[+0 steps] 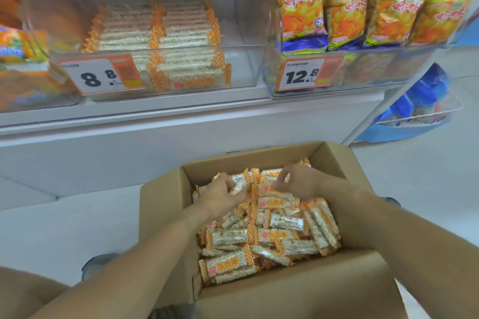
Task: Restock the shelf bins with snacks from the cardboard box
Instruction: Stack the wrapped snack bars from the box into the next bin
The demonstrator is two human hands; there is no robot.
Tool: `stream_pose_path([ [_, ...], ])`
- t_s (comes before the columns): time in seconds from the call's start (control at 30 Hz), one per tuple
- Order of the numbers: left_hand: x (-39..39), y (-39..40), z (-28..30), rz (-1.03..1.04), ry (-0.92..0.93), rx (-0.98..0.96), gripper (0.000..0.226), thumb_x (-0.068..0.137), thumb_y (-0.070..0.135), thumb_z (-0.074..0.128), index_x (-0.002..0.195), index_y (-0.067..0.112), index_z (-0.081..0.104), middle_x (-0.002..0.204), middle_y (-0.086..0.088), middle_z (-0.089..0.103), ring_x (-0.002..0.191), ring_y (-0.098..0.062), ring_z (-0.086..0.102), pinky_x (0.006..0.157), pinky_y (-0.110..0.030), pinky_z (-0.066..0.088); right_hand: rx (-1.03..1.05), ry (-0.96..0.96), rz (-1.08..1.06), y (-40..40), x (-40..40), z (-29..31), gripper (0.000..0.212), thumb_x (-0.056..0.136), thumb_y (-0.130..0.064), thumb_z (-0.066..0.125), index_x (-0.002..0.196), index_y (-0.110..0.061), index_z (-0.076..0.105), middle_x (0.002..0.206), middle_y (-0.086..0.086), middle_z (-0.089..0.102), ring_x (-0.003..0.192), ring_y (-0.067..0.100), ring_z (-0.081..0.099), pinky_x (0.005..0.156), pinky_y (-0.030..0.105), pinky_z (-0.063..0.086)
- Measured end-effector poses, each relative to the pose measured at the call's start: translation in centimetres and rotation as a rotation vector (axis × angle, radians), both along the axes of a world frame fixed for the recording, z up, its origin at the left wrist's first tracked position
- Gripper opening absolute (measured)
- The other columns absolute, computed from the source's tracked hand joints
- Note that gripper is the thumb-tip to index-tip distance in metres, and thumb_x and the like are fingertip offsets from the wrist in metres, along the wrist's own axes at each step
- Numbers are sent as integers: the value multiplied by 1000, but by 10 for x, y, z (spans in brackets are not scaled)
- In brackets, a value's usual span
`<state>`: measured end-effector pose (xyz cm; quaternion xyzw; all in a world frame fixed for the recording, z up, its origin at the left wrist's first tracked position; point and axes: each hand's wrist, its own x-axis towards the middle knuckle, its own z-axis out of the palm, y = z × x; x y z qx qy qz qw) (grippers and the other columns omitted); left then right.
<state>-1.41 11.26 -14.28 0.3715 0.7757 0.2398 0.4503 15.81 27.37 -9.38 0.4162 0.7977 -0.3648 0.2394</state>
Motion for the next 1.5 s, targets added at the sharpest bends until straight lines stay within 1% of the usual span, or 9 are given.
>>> stream_pose_path([
  [0.13,-21,18,68,-337,193,-167,54,86,62,65,113,17,54,103,0,59,93,-18,58,74,-30,46,111,130,59,27,-10,77,39,88,-55,67,101,-18,69,83,6,71,62,20,70,59,33,57],
  [0.27,-39,29,136,-502,121,-176,33,91,51,63,84,19,56,76,0,61,68,-15,58,54,-18,41,68,443,-19,27,1,134,31,86,-46,72,111,-29,67,82,-4,70,65,9,64,57,18,44],
  [0.43,-70,28,197,-493,-142,-275,47,62,27,72,98,12,47,87,-11,51,68,-18,50,52,-22,41,-60,667,-174,25,10,166,35,74,-41,79,103,-23,69,93,-4,75,66,11,69,54,17,47],
  [0.67,-100,32,216,-548,226,-4,61,73,55,79,126,44,51,124,11,62,117,-7,59,100,-31,49,-104,836,-128,15,-3,167,29,76,-25,79,102,-12,76,79,-7,71,55,16,60,49,29,52],
  [0.87,-101,33,227,-466,-35,185,61,75,39,82,130,37,55,118,4,71,110,12,59,87,-11,47,1,892,-162,13,-22,156,36,77,-36,81,109,-24,69,87,8,72,71,30,69,58,44,61],
  [1.07,-101,29,234,-444,-128,227,65,78,38,83,133,53,51,135,17,58,100,-39,68,67,-30,55,171,1002,-202,0,-45,149,50,66,-61,80,106,-39,59,97,-16,62,77,21,65,59,47,59],
  [1.2,-108,26,242,-436,-74,242,60,90,15,72,139,42,50,89,5,73,63,-15,61,63,-23,47,440,958,-130,-5,-53,150,62,69,-66,73,120,-42,49,110,-16,49,90,12,60,66,27,52],
  [1.33,-117,21,248,-444,2,258,56,87,16,77,131,46,58,123,11,68,78,-18,71,75,-35,55,449,973,195,-8,-60,159,49,87,-53,68,132,-39,55,122,-13,51,112,9,55,88,16,44],
  [1.5,-136,20,249,-182,-235,464,49,78,7,74,125,10,61,101,-11,75,80,-26,70,63,-28,52,206,1086,91,-10,-68,169,37,84,-45,76,119,-34,71,110,-7,65,99,22,63,82,42,54],
])
